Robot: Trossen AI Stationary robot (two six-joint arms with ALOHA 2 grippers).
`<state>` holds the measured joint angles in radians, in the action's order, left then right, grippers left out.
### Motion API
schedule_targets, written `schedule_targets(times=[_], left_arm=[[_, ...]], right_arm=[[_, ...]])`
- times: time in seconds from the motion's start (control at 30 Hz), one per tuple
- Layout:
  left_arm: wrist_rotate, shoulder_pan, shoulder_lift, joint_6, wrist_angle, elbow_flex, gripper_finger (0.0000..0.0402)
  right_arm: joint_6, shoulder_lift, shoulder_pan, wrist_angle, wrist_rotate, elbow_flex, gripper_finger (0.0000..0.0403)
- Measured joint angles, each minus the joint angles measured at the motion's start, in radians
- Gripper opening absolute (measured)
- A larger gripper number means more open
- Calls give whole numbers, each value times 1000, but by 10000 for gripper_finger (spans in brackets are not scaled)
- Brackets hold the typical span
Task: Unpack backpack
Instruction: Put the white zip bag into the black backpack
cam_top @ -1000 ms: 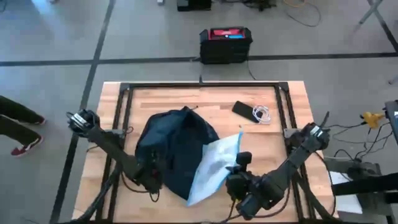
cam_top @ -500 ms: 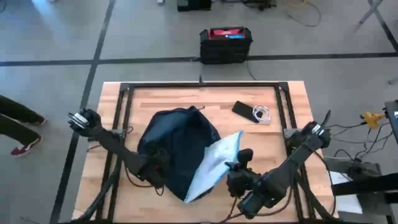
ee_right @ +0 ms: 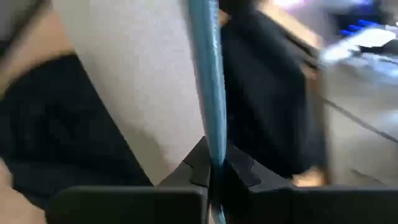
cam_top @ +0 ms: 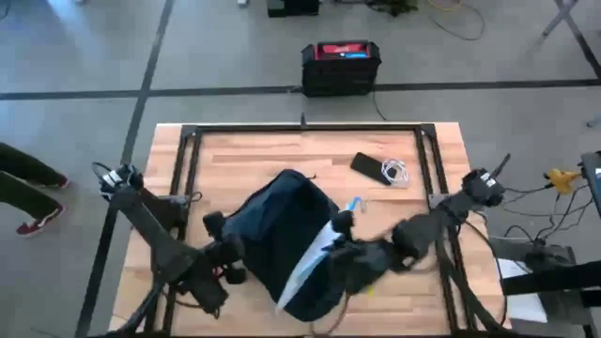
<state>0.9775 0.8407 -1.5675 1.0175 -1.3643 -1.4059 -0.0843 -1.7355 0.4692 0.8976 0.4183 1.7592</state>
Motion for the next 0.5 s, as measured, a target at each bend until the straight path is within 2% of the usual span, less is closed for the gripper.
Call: schedule_targets(times=[0.23,0.43,0.5], left_arm=[[29,84,28,-76,0,-80,0],[168,191,49,-28,0,-79,0],[186,220,49,-2,5,-75,0]], right_arm=[[-15,-98,-288,-2,-189,-5,0],[-55,-278,-438,-182,-537,-8,0],[-6,-343,-465,-236,-534,-8,0]])
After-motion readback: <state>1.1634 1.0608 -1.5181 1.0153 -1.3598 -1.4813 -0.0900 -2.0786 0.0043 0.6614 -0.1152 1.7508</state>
